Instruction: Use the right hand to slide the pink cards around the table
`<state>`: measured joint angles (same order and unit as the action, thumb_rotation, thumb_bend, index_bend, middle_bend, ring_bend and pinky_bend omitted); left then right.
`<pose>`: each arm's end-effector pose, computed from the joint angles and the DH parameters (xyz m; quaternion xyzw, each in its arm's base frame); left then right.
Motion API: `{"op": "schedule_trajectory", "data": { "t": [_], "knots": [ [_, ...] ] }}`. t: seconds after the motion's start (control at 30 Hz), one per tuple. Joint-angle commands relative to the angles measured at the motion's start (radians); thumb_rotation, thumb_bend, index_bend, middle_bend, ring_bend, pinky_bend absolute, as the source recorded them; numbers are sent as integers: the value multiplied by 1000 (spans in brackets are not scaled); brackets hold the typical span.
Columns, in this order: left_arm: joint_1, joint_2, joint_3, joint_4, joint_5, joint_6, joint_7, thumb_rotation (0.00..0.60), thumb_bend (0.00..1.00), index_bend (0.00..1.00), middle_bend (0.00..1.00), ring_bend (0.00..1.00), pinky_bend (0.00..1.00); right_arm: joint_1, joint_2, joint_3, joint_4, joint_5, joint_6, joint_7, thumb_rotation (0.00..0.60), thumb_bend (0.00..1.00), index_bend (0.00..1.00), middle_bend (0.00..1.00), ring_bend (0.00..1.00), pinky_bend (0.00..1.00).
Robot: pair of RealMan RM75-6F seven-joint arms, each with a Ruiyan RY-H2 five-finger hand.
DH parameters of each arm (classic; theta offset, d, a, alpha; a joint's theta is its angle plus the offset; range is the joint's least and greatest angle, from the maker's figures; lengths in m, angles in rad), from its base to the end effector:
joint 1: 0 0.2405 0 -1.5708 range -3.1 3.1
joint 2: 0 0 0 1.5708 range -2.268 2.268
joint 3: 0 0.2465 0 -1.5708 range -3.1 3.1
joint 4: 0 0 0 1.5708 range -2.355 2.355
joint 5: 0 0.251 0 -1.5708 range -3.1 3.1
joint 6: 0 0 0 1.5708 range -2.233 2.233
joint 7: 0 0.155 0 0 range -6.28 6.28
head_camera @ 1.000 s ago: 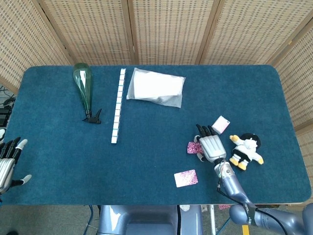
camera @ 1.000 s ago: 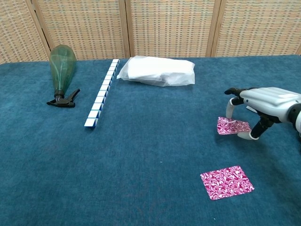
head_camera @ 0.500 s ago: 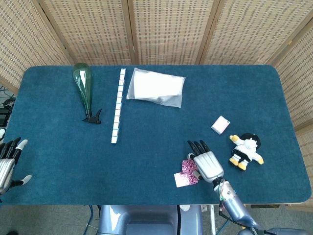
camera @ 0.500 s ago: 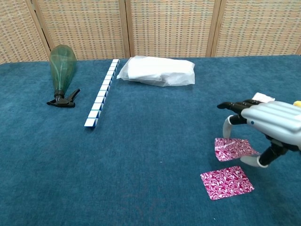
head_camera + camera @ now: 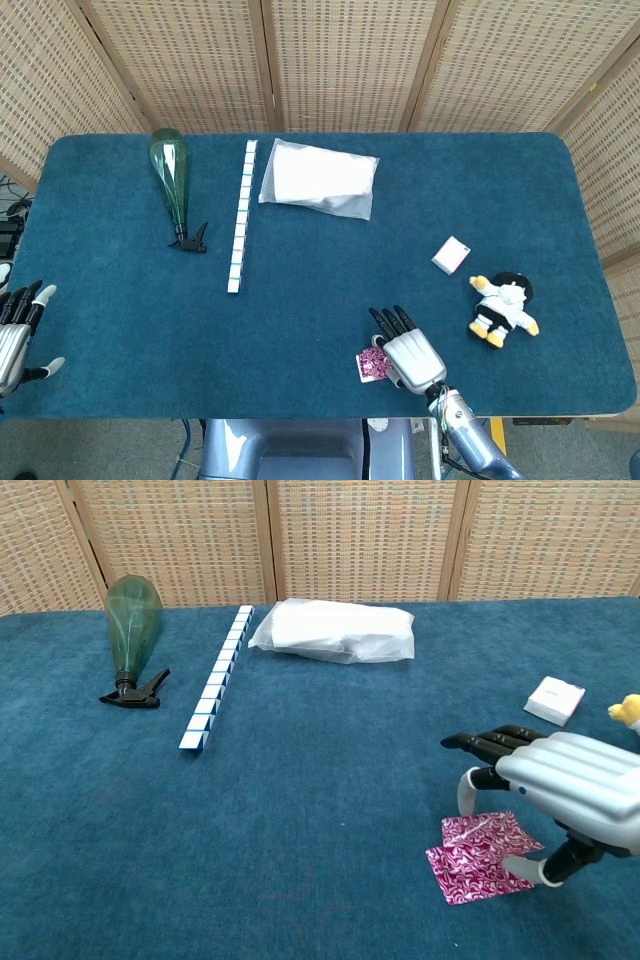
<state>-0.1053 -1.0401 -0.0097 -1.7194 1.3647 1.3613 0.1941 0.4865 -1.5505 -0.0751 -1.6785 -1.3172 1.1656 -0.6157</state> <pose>-0.3285 0.1867 0.1153 -0.6232 -0.4085 -0.2734 0.6084 -0.1721 -0.2199 -0.0780 0.7970 -0.3225 0.3071 0.4080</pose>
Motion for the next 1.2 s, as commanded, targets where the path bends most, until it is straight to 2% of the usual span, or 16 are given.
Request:
{"op": "schedule_trajectory", "data": {
  "t": [0.03,0.6,0.67,0.77,0.87,1.2],
  "knots": [
    [0,0,0,0,0,0,0,600,8,0,0,0,0,-2,-15,6,13,14,-14,-7,600,348,631,3,0,19],
    [0,0,0,-1,-2,0,3,600,7,0,0,0,0,-22,-26,14,21,29,-33,-24,600,338,628,3,0,19],
    [0,0,0,-2,-2,0,3,600,7,0,0,0,0,-22,-25,15,20,28,-36,-22,600,337,599,2,0,19],
    [0,0,-1,-1,-2,0,2,600,7,0,0,0,0,-23,-18,16,13,23,-42,-16,600,336,502,0,0,19],
    [0,0,0,-1,-1,0,1,600,7,0,0,0,0,-24,-13,14,8,18,-44,-16,600,318,458,0,0,19],
    [0,0,0,-1,-2,-1,1,600,7,0,0,0,0,-30,-5,15,-5,8,-47,-17,600,311,402,0,0,19]
  ]
}}
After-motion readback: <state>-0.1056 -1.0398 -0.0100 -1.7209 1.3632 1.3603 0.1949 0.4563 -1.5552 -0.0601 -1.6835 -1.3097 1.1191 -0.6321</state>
